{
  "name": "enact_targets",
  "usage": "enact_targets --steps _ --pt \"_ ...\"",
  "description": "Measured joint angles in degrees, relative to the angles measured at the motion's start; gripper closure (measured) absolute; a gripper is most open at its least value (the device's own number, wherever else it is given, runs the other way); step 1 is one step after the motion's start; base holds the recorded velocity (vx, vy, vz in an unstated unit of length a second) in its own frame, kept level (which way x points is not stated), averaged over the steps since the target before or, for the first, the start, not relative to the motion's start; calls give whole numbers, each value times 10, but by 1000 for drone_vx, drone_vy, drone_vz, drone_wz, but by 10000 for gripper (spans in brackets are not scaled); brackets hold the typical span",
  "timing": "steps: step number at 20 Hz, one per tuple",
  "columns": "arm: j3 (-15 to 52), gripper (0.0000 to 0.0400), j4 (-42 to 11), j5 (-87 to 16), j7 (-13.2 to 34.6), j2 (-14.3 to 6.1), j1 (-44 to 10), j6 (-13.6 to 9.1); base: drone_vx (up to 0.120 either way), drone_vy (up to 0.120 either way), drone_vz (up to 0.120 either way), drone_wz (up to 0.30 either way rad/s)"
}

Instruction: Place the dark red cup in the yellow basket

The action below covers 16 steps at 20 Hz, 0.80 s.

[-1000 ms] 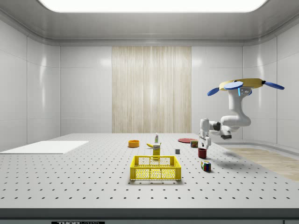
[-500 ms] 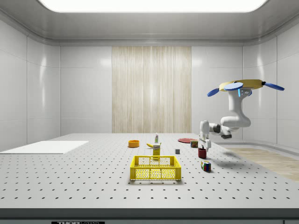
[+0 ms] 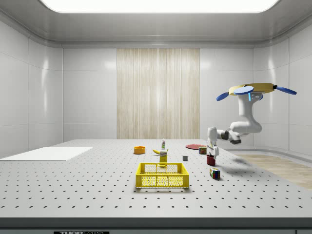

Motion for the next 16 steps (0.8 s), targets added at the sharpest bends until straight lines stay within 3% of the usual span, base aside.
enact_targets --steps 16 --pt "-29 0 23 -21 3 -30 -19 46 0 0 0 0"
